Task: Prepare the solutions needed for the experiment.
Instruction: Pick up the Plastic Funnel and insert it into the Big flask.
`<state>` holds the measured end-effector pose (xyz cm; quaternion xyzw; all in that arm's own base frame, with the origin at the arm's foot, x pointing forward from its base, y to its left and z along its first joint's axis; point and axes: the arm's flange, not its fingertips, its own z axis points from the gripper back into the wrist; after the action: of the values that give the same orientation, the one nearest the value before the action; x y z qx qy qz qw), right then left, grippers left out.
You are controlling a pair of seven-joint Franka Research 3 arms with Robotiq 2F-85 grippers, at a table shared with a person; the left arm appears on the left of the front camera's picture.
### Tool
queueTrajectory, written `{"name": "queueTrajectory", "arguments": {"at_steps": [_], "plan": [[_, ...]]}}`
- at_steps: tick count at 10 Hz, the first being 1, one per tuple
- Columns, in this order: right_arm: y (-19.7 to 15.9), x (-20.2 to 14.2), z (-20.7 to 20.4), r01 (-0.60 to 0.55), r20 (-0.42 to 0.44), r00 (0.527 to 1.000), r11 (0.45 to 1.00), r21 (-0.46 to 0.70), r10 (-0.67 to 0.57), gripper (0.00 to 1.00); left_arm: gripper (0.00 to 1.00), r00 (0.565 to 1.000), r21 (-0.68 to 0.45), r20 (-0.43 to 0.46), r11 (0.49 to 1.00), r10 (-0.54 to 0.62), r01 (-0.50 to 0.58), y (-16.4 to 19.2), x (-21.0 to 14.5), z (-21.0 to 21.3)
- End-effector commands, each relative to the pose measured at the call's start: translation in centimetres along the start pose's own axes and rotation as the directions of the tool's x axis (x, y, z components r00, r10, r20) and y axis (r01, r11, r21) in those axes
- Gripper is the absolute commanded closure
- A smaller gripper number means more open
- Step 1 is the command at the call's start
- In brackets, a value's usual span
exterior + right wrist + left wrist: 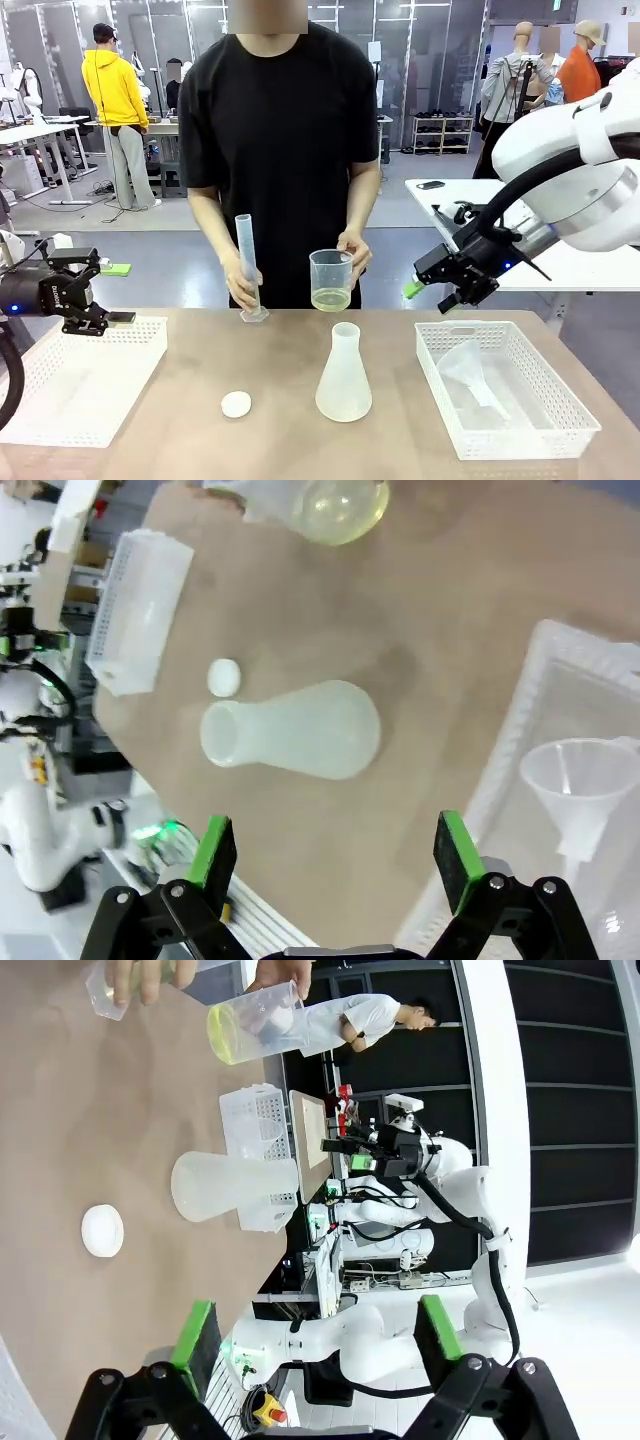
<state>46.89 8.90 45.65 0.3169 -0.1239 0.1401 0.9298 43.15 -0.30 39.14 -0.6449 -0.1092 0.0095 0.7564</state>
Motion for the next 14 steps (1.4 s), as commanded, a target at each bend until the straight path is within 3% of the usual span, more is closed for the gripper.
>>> {"name": "queueTrajectory", "arguments": {"at_steps": [1,2,4,8,9,10,13,14], "plan": [[-1.3,1.2,0.4,-0.232,-0.05,0.971,0.973,-0.005,0.232,0.0,0.0,1.0,-0.004,-0.01,1.0,-0.015,0.015,-0.4,0.1,0.2],[-1.4,1.3,0.0,-0.294,-0.108,0.95,0.956,0.02,0.295,0.0,0.0,1.0,-0.004,-0.01,1.0,-0.015,0.015,-0.4,0.1,0.2],[-0.4,0.6,0.5,-0.219,-0.085,0.973,0.975,-0.029,0.216,0.0,0.0,1.0,-0.004,-0.01,1.0,-0.015,0.015,-0.4,0.1,0.2],[-0.8,0.8,0.2,-0.248,-0.094,0.965,0.968,-0.022,0.245,0.0,0.0,1.0,-0.004,-0.01,1.0,-0.015,0.015,-0.4,0.1,0.2],[-0.8,1.8,-0.3,-0.397,-0.2,0.906,0.913,-0.092,0.374,0.0,0.0,1.0,-0.004,-0.01,1.0,-0.015,0.015,-0.4,0.1,0.2],[-0.8,2.7,-0.5,-0.541,-0.232,0.823,0.84,-0.04,0.519,0.0,0.0,1.0,-0.004,-0.01,1.0,-0.015,0.015,-0.4,0.1,0.2],[-1.8,4.4,-1.4,-0.749,-0.315,0.633,0.662,-0.018,0.707,0.0,0.0,1.0,-0.004,-0.01,1.0,-0.015,0.015,-0.4,0.1,0.2],[-2.2,4.5,-1.6,-0.775,-0.352,0.59,0.632,0.008,0.727,0.0,0.0,1.0,-0.004,-0.01,1.0,-0.015,0.015,-0.4,0.1,0.2]]}}
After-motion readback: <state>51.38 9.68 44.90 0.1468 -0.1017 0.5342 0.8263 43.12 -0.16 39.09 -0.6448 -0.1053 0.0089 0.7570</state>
